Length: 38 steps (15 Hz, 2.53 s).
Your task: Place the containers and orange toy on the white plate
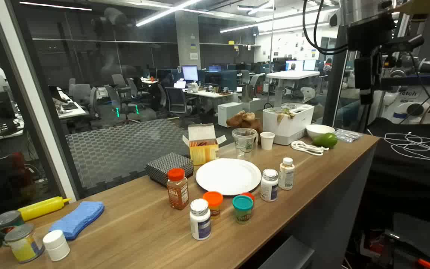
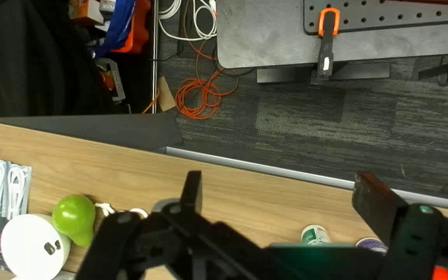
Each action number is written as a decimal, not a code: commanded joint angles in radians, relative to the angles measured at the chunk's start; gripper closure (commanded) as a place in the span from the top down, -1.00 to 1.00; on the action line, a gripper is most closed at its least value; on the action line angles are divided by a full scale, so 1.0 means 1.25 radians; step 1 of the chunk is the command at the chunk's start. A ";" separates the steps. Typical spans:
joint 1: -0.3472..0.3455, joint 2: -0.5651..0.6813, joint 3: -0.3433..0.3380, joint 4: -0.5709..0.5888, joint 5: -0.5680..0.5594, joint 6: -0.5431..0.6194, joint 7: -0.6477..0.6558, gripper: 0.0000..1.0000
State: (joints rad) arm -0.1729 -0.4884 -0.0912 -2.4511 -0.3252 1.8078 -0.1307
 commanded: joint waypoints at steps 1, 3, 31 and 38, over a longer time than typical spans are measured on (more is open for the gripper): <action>0.013 -0.001 -0.011 0.005 -0.005 -0.003 0.005 1.00; 0.013 -0.003 -0.011 0.012 -0.005 -0.003 0.005 1.00; 0.045 0.160 -0.020 -0.082 0.244 0.378 0.138 1.00; 0.042 0.326 -0.010 -0.085 0.350 0.633 0.192 1.00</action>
State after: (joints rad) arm -0.1273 -0.1566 -0.1078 -2.5808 0.0854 2.5026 0.0575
